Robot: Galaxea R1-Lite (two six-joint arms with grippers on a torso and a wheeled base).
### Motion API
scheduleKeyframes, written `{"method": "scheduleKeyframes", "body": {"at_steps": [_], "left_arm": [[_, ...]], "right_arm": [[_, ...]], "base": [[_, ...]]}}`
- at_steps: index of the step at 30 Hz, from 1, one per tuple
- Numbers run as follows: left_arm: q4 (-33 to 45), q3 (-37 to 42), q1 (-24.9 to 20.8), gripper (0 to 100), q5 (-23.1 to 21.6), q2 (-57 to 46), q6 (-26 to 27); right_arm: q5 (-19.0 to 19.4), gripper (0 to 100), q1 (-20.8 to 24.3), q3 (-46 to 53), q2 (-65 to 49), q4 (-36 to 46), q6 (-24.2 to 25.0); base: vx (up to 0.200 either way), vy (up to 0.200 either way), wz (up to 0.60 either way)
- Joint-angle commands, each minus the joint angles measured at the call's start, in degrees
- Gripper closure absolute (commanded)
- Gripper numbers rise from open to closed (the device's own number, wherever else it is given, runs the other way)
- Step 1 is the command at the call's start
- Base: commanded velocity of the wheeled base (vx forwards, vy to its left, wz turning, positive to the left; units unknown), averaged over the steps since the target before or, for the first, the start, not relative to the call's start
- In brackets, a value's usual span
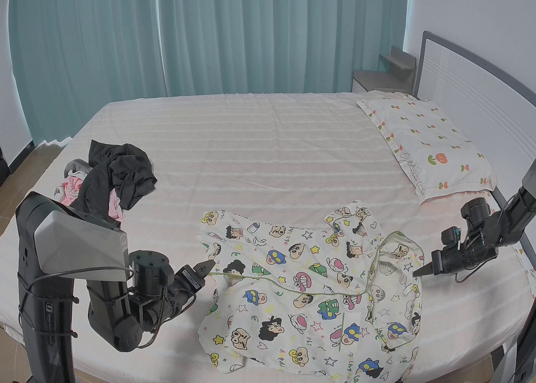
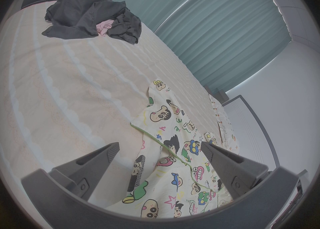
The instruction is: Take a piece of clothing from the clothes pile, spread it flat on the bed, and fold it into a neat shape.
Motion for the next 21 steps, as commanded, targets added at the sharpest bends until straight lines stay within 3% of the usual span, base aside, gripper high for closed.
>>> {"method": "scheduleKeyframes", "body": {"at_steps": [1, 12, 21], "left_arm": [[-0.02, -0.02, 0.02, 0, 0.02, -0.08, -0.02], [-0.02, -0.02, 0.10, 0, 0.02, -0.08, -0.02], [-0.02, -0.02, 0.02, 0, -0.07, 0.00, -0.02]], "right_arm": [[8.51, 100, -7.20, -0.02, -2.44, 1.74, -0.11], [8.86, 100, -10.10, -4.77, 2.13, 2.62, 0.24], [3.85, 100, -12.21, -10.84, 6.52, 2.62, 2.70]], "base": [[0.000, 0.000, 0.00], [0.000, 0.000, 0.00], [0.000, 0.000, 0.00]]}}
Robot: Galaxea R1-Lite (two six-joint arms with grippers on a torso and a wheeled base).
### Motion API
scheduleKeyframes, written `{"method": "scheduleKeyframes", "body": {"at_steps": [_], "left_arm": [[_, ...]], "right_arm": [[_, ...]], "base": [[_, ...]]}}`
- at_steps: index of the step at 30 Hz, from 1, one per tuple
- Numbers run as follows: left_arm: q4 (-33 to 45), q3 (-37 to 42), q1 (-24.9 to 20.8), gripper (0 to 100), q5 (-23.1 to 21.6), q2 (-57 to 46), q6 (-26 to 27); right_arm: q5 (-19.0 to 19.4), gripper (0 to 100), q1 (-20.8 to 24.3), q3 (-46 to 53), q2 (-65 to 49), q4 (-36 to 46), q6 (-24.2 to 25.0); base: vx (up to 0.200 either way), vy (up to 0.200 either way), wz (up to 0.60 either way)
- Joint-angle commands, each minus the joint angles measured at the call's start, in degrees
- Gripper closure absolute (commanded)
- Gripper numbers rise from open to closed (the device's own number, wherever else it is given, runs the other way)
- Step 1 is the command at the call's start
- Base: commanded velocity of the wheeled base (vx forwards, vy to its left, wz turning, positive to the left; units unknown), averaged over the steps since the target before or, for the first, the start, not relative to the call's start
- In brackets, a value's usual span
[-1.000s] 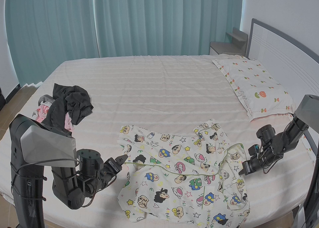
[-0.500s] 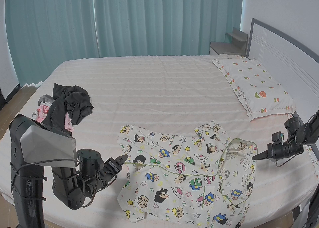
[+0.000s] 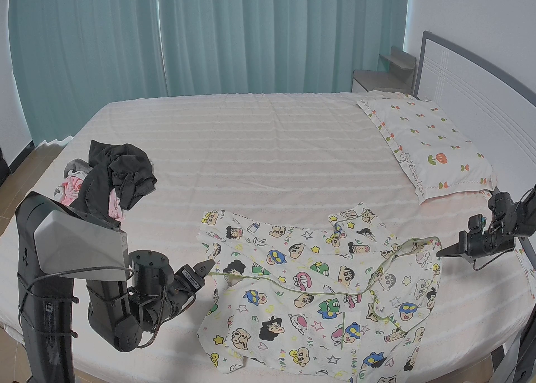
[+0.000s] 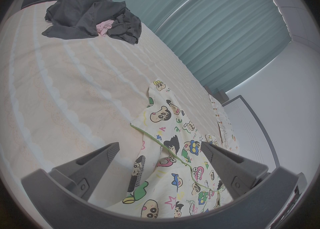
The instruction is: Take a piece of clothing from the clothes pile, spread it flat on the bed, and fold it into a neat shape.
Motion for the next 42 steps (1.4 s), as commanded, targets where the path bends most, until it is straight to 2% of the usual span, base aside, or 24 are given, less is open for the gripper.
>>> {"method": "scheduleKeyframes", "body": {"at_steps": [1, 4, 8, 13, 15, 32, 34, 36, 40, 41, 42], "left_arm": [[-0.02, 0.07, -0.07, 0, -0.14, 0.00, -0.02], [-0.02, 0.51, -0.07, 0, -0.23, 0.00, -0.02], [-0.02, 0.95, -0.95, 0, -0.58, 0.00, -0.11], [0.07, 2.00, -2.27, 0, -0.93, 0.00, 0.07], [0.07, 2.62, -3.15, 0, -1.02, 0.27, 1.21], [-0.28, 5.69, -6.13, 0, -4.27, 1.15, 3.06], [-0.63, 6.31, -6.31, 0, -4.98, 1.15, 4.37], [-1.95, 8.50, -6.57, 0, -6.82, 1.50, 8.42], [-4.23, 10.00, -7.98, 0, -8.41, 3.08, 10.70], [-4.32, 10.00, -8.07, 0, -8.41, 3.17, 10.79], [-5.82, 10.61, -9.03, 0, -8.23, 4.22, 11.93]], "right_arm": [[-0.83, 100, -1.07, -3.23, 3.05, -0.19, 2.23], [-1.01, 100, -1.60, -4.64, 3.40, -0.46, 3.98], [-5.67, 100, -2.22, -7.18, 4.54, -0.54, 5.39], [-6.72, 100, -2.92, -9.21, 5.42, -0.63, 6.44], [-8.57, 100, -3.53, -10.35, 5.86, -0.72, 7.68], [-16.39, 100, -4.32, -17.47, 10.60, -2.65, 8.64], [-16.74, 100, -4.32, -18.17, 10.96, -2.65, 8.73], [-17.18, 100, -4.41, -19.31, 11.31, -2.57, 8.73], [-17.27, 100, -4.32, -19.49, 12.27, -2.57, 8.55], [-17.27, 0, -4.24, -19.49, 12.36, -2.57, 8.55], [-17.18, 0, -4.06, -19.67, 12.63, -2.57, 8.73]], "base": [[0.000, 0.000, 0.00], [0.000, 0.000, 0.00], [0.000, 0.000, 0.00], [0.000, 0.000, 0.00], [0.000, 0.000, 0.00], [0.000, 0.000, 0.00], [0.000, 0.000, 0.00], [0.000, 0.000, 0.00], [0.000, 0.000, 0.00], [0.000, 0.000, 0.00], [0.000, 0.000, 0.00]]}}
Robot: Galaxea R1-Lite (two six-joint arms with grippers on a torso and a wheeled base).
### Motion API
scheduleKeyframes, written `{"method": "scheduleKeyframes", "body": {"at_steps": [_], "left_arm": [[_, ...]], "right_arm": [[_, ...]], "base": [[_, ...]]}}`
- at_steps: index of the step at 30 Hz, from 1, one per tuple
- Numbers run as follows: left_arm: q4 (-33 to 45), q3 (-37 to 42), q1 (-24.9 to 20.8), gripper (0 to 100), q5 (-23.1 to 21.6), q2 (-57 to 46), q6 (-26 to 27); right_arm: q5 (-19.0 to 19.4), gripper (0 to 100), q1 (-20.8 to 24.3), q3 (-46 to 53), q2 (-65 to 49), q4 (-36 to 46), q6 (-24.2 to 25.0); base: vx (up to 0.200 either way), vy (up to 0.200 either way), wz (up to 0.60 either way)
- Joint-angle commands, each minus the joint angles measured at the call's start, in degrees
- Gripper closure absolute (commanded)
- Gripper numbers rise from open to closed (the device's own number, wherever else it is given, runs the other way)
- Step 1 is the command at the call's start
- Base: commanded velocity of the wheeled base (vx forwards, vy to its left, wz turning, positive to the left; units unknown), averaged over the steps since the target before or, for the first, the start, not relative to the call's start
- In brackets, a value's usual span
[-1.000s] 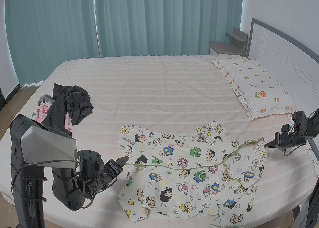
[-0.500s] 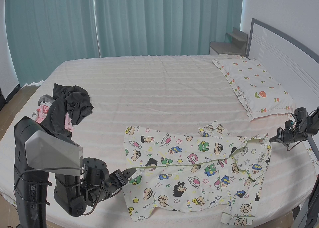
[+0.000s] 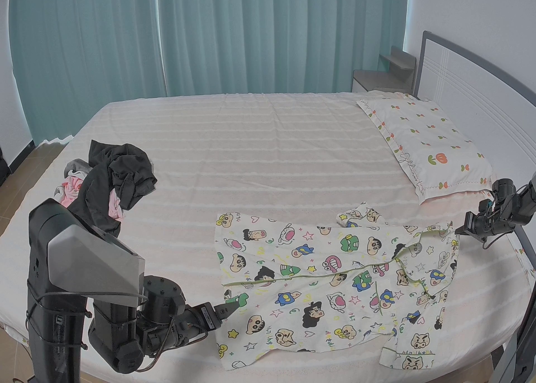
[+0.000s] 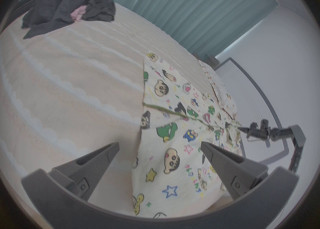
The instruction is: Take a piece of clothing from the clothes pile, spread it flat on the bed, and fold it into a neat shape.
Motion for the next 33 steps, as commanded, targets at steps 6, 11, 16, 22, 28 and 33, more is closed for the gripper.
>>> {"method": "scheduleKeyframes", "body": {"at_steps": [6, 11, 16, 22, 28, 33], "left_arm": [[-1.70, 2.49, -3.96, 0, 0.10, 2.76, 5.38], [-1.53, 1.43, -7.21, 0, 2.12, 4.43, 6.70], [-1.62, 2.22, -10.20, 0, 4.49, 4.96, 8.11], [-1.70, 1.87, -10.55, 0, 5.28, 3.73, 7.14], [-1.70, 2.22, -10.55, 0, 5.64, 3.64, 5.03], [-1.70, 2.49, -10.72, 0, 5.72, 4.17, 4.86]], "right_arm": [[0.56, 0, -0.04, 2.44, -1.46, 1.65, -0.03], [3.90, 0, -0.30, 11.40, -9.02, 2.53, -0.64], [8.11, 0, -0.30, 23.00, -18.60, 1.82, -0.90], [14.27, 0, -0.21, 35.75, -31.08, 1.47, -0.82], [17.78, 0, 0.93, 41.90, -33.63, 1.21, -3.10], [17.52, 0, 1.28, 45.24, -30.64, 0.86, -10.92]], "base": [[0.000, 0.000, 0.00], [0.000, 0.000, 0.00], [0.000, 0.000, 0.00], [0.000, 0.000, 0.00], [-0.067, 0.000, 0.00], [-0.200, 0.000, 0.00]]}}
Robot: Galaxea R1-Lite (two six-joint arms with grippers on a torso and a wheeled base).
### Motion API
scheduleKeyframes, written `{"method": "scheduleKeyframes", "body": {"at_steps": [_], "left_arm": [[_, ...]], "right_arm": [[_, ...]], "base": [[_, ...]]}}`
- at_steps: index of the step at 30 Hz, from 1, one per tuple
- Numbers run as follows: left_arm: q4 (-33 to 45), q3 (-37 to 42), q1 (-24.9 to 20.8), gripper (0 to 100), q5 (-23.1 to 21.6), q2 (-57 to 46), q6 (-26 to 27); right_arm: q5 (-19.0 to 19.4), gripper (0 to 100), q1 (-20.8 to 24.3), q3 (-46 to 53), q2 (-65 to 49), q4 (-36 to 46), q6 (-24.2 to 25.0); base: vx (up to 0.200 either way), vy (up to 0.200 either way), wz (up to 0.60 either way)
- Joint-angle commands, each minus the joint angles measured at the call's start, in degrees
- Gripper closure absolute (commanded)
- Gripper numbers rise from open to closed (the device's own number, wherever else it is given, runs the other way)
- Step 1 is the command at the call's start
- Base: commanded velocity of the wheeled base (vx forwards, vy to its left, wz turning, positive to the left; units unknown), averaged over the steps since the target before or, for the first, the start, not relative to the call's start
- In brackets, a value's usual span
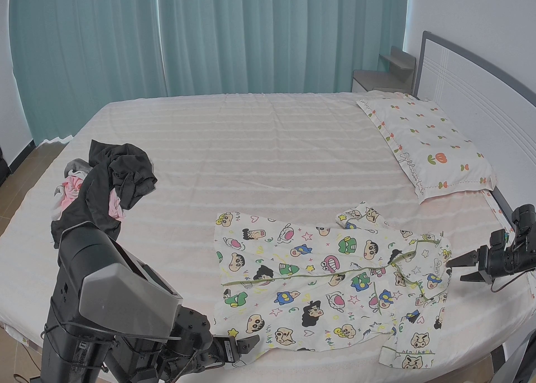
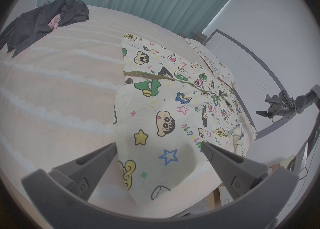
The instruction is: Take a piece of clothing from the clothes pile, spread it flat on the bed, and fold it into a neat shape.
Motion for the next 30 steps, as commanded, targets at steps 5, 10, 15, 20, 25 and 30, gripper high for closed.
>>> {"method": "scheduleKeyframes", "body": {"at_steps": [5, 10, 15, 20, 25, 30], "left_arm": [[-1.02, 0.13, -0.31, 0, 0.17, 0.26, -1.50], [-0.93, -5.06, 0.65, 0, 2.19, 0.34, -4.75], [-1.02, -6.29, 0.21, 0, 4.74, 2.89, -4.31], [-1.02, -5.06, 0.30, 0, 4.74, 2.98, 0.17], [-1.02, -4.71, 0.30, 0, 4.74, 2.98, 3.60], [-0.58, -5.32, 0.30, 0, 4.65, 2.98, 9.93]], "right_arm": [[0.77, 0, 0.60, 4.13, -0.55, -0.35, -3.73], [0.86, 0, 1.04, 4.39, -0.19, -0.44, -3.91], [0.95, 0, 0.95, 4.57, -0.63, -0.35, -4.00], [1.03, 0, 1.04, 5.10, -0.81, -0.44, -4.00], [1.03, 0, 1.04, 5.10, -0.81, -0.44, -4.00], [1.03, 0, 0.95, 5.01, -0.90, -0.52, -4.08]], "base": [[-0.200, 0.000, 0.00], [0.000, 0.000, 0.00], [0.000, 0.000, 0.00], [0.000, 0.000, 0.00], [0.000, 0.000, 0.00], [0.000, 0.000, 0.00]]}}
